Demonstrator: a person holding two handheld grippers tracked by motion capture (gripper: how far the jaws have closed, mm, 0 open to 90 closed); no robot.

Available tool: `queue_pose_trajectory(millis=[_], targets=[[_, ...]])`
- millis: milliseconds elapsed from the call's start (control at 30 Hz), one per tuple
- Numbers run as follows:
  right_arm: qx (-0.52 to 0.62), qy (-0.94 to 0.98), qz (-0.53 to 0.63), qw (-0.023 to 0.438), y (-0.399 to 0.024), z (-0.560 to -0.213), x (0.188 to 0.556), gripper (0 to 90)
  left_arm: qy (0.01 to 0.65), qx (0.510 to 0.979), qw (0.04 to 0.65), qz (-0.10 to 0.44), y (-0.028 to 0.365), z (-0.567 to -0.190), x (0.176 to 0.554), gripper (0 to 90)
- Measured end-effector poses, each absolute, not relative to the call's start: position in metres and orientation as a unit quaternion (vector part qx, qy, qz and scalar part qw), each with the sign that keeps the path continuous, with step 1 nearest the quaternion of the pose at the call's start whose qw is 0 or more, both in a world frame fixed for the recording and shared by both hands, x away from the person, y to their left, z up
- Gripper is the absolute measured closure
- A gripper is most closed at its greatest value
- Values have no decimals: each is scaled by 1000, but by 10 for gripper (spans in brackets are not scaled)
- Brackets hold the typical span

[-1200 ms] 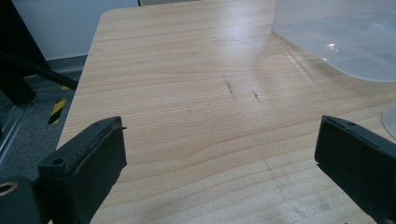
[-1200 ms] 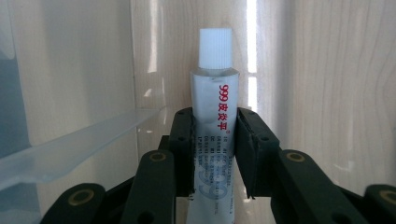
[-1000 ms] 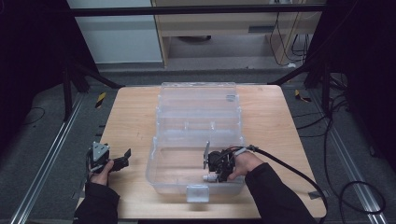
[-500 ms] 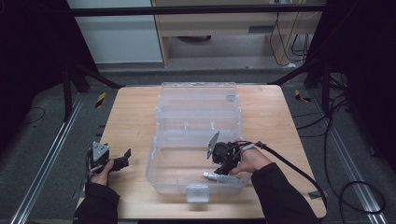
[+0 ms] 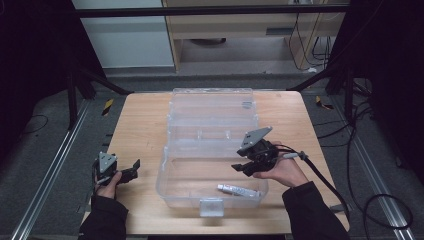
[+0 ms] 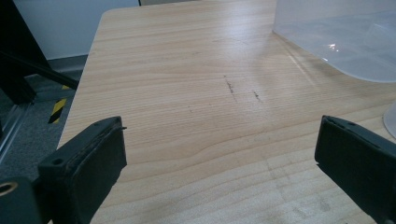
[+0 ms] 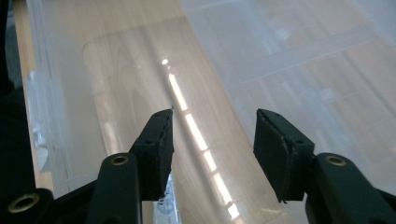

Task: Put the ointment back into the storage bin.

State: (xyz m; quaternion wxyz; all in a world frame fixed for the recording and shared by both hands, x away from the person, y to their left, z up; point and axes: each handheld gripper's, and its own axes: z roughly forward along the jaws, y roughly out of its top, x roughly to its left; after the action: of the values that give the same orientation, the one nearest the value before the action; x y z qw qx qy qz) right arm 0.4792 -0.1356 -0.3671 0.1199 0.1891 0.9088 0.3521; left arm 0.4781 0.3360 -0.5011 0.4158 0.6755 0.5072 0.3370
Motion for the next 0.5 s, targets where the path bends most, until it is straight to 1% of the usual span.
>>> queue_pose_trajectory(millis=[33, 67, 133, 167, 200, 233, 300, 333, 400, 433, 500], targets=[[201, 895, 376, 128, -142, -364, 477, 444, 507, 676, 416, 337, 336, -501, 478, 15], [201, 895, 376, 128, -142, -364, 477, 444, 507, 675, 416, 337, 336, -501, 478, 15], [216, 881, 398, 137, -150, -362, 475, 391, 507, 676, 416, 337, 336, -501, 478, 15], [222, 875, 406, 143, -154, -361, 474, 381, 507, 676, 415, 337, 336, -501, 478, 15], [229, 868, 415, 149, -157, -360, 473, 357, 507, 676, 416, 337, 336, -501, 478, 15], [246, 852, 432, 162, -166, -360, 471, 310, 507, 676, 415, 337, 336, -501, 478, 15], [253, 843, 444, 168, -172, -359, 470, 304, 507, 676, 416, 337, 336, -501, 478, 15], [273, 824, 463, 180, -183, -359, 467, 262, 507, 675, 416, 337, 336, -501, 478, 15], [284, 816, 468, 184, -188, -359, 466, 244, 507, 675, 416, 337, 336, -501, 478, 15], [303, 801, 476, 199, -200, -362, 464, 219, 507, 676, 415, 337, 336, -501, 478, 15], [320, 788, 482, 209, -211, -366, 461, 206, 507, 676, 415, 337, 336, -501, 478, 15]])
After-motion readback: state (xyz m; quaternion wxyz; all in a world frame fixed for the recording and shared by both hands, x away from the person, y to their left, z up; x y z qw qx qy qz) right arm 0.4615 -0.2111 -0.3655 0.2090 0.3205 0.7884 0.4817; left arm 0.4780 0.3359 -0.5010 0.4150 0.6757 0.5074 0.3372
